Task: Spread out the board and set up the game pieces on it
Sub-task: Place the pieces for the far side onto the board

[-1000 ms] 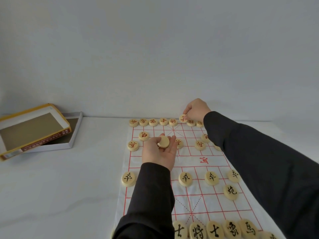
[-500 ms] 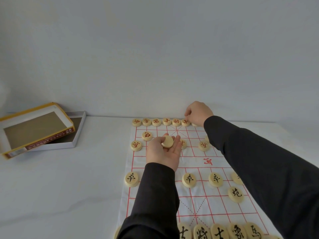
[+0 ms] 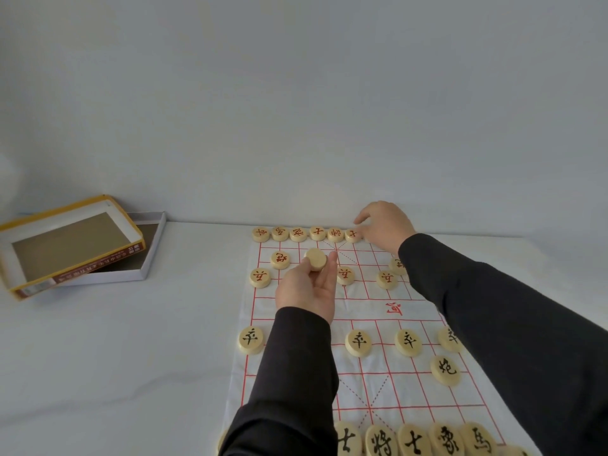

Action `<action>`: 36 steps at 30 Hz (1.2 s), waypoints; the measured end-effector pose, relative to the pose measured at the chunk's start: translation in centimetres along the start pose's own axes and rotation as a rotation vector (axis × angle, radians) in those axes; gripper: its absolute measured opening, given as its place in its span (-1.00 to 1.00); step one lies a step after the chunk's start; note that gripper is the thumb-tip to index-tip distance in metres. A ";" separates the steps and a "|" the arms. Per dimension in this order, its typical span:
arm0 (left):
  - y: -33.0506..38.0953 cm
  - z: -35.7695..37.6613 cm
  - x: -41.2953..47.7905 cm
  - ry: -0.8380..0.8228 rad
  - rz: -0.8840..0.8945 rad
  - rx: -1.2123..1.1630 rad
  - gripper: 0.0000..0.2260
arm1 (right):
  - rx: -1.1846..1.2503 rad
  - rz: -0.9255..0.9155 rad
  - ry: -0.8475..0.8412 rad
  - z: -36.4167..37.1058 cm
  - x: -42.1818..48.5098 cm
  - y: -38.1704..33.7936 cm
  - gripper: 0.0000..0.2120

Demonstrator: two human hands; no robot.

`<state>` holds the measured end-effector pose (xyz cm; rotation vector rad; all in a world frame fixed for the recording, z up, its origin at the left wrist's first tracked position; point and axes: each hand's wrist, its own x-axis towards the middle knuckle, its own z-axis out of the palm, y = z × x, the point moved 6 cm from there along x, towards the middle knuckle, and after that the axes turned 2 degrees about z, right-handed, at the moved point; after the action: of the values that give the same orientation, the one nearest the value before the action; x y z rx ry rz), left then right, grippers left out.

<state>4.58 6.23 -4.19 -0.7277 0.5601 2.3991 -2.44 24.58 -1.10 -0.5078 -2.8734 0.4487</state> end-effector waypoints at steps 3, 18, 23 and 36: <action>0.2 0.3 -0.3 -0.026 0.046 0.085 -0.92 | 0.192 0.028 0.103 -1.8 -1.6 0.8 -0.82; 0.5 3.3 -1.2 -0.250 0.696 1.324 -0.40 | 0.945 0.491 -0.625 -0.8 -8.7 2.8 -0.74; -0.2 3.7 -1.4 -0.298 0.756 1.453 -0.39 | 1.020 0.432 -0.798 -0.6 -9.6 1.4 -0.79; -1.5 2.8 -0.2 -0.248 0.680 1.626 -0.40 | 0.820 0.581 0.085 -3.2 -3.9 7.9 -0.82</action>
<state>4.59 8.76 -2.22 0.5494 2.3793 1.5384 4.31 31.09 -1.14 -1.1180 -2.1215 1.5318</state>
